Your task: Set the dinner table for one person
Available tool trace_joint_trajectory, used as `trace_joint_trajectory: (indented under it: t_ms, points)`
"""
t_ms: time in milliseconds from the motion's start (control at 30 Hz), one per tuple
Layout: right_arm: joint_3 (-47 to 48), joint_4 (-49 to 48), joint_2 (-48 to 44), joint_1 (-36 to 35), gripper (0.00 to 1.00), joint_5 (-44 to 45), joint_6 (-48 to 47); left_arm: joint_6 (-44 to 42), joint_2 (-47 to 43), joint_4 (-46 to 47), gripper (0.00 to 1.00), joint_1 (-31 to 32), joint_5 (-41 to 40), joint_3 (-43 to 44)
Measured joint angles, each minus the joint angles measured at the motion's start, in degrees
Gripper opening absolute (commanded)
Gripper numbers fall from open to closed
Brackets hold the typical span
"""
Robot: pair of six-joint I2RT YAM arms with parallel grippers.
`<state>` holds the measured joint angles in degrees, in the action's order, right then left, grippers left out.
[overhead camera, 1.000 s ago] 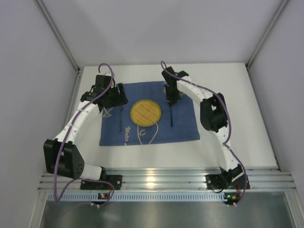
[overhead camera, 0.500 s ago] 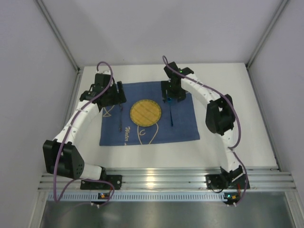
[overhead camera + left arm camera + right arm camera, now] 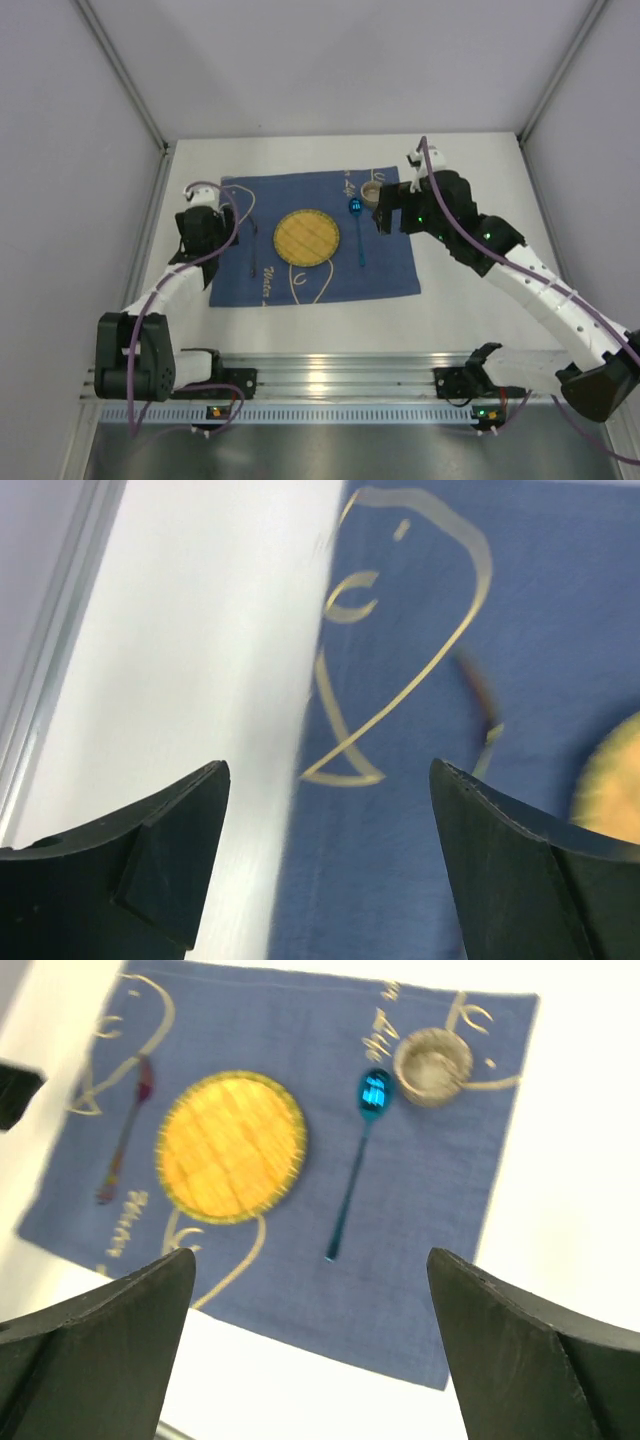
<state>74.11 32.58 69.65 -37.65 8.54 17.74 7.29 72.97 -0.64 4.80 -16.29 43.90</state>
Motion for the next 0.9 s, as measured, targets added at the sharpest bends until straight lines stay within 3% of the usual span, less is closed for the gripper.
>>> trace_joint_trajectory:
  t_ms: [67,167,267,400,500,533,567,900]
  points:
    - [-7.3,-2.2,-4.7,0.1,1.00,2.3,0.5,-2.8,-0.6,10.2,0.86,-2.2,1.6,-10.4]
    - [-14.4,-3.2,-6.5,0.1,1.00,4.2,0.9,-4.2,3.1,20.9,0.86,-4.3,4.3,-19.1]
    - [-19.0,-3.8,-7.1,0.2,1.00,5.2,0.7,-3.7,10.1,32.5,0.81,-6.1,9.0,-22.2]
    - [-20.7,-5.1,-9.0,0.2,1.00,5.4,-1.0,-3.9,17.0,47.4,0.87,-6.4,13.2,-24.3]
    - [-20.9,-7.9,-10.7,0.2,1.00,5.3,-2.3,-4.0,17.7,51.6,0.88,-6.1,14.7,-25.4]
    - [-20.9,-8.6,-11.0,0.2,1.00,5.0,-2.6,-4.0,17.7,53.0,0.97,-6.1,15.1,-25.4]
    - [-20.9,-9.3,-11.0,0.2,1.00,4.4,-2.8,-4.2,17.7,54.1,0.99,-5.9,15.0,-25.4]
    - [-20.3,-11.8,-5.6,0.2,1.00,0.2,-0.3,-4.3,17.7,57.7,0.99,-5.1,13.9,-25.4]
